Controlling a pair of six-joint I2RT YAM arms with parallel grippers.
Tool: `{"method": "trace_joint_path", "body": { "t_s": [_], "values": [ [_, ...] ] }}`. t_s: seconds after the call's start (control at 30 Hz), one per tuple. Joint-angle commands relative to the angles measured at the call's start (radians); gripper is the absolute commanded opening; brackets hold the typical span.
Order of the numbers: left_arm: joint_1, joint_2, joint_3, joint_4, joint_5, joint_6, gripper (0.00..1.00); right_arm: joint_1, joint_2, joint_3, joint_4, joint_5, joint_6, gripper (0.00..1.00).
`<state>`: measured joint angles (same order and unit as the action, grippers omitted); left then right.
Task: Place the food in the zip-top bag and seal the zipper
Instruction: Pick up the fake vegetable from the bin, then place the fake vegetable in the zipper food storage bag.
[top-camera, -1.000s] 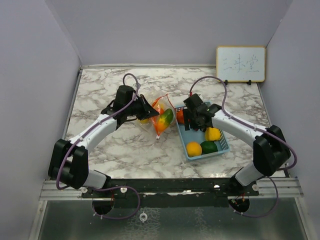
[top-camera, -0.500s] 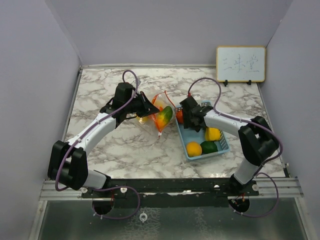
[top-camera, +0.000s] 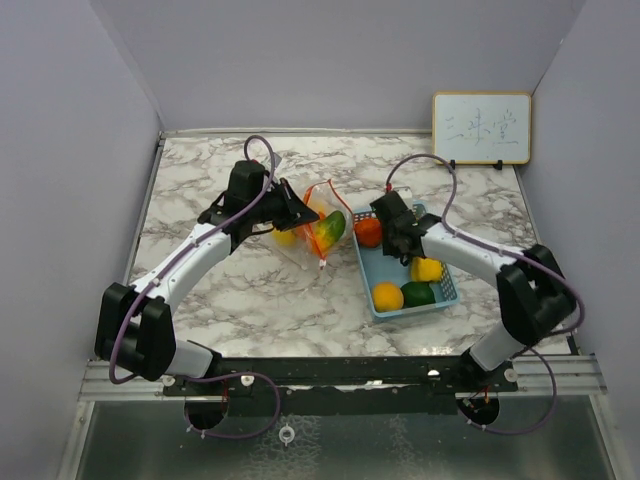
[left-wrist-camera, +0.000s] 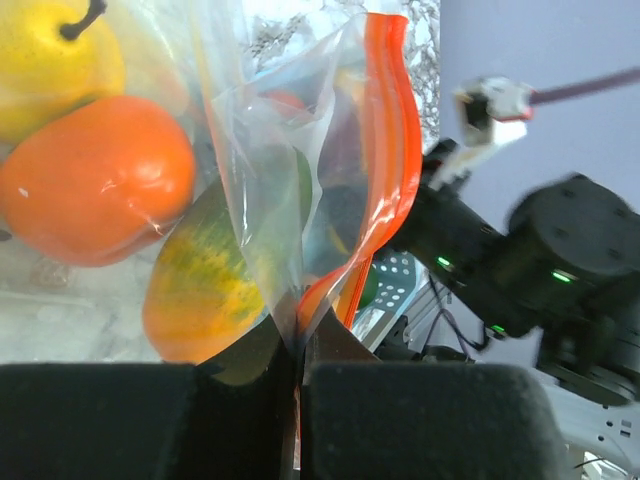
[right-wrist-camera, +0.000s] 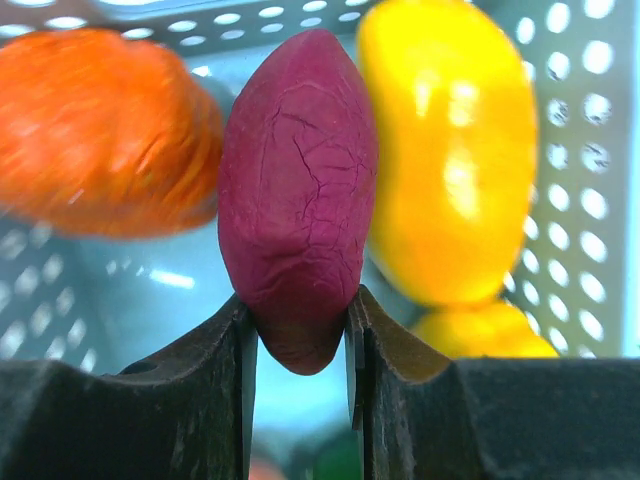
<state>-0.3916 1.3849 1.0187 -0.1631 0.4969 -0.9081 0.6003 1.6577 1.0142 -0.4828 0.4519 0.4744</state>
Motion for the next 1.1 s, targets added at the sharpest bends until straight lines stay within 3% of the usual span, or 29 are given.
{"method": "trace_joint_path", "body": {
  "t_s": [0.0, 0.1, 0.23, 0.37, 0.47, 0.57, 1.07],
  "values": [
    [0.008, 0.004, 0.056, -0.006, 0.015, 0.010, 0.00, -0.007, -0.252, 0.047, -0.175, -0.116, -0.017, 0.15],
    [0.008, 0.012, 0.070, 0.000, 0.017, 0.013, 0.00, -0.007, -0.398, 0.082, -0.213, -0.282, -0.083, 0.15],
    [0.008, 0.010, 0.060, 0.016, 0.018, 0.004, 0.00, -0.007, -0.527, 0.111, -0.113, -0.565, -0.132, 0.15],
    [0.008, 0.001, 0.047, 0.038, 0.019, -0.010, 0.00, -0.006, -0.449, 0.200, -0.086, -0.830, -0.156, 0.15],
    [0.008, 0.001, 0.045, 0.043, 0.018, -0.010, 0.00, -0.006, -0.386, 0.215, -0.030, -0.944, -0.121, 0.15],
    [0.008, -0.002, 0.032, 0.054, 0.016, -0.014, 0.00, -0.005, -0.332, 0.234, 0.012, -0.966, -0.107, 0.15],
    [0.007, -0.090, -0.027, 0.033, -0.056, -0.003, 0.00, -0.005, -0.014, 0.447, -0.097, -0.871, -0.097, 0.16]
  ]
}}
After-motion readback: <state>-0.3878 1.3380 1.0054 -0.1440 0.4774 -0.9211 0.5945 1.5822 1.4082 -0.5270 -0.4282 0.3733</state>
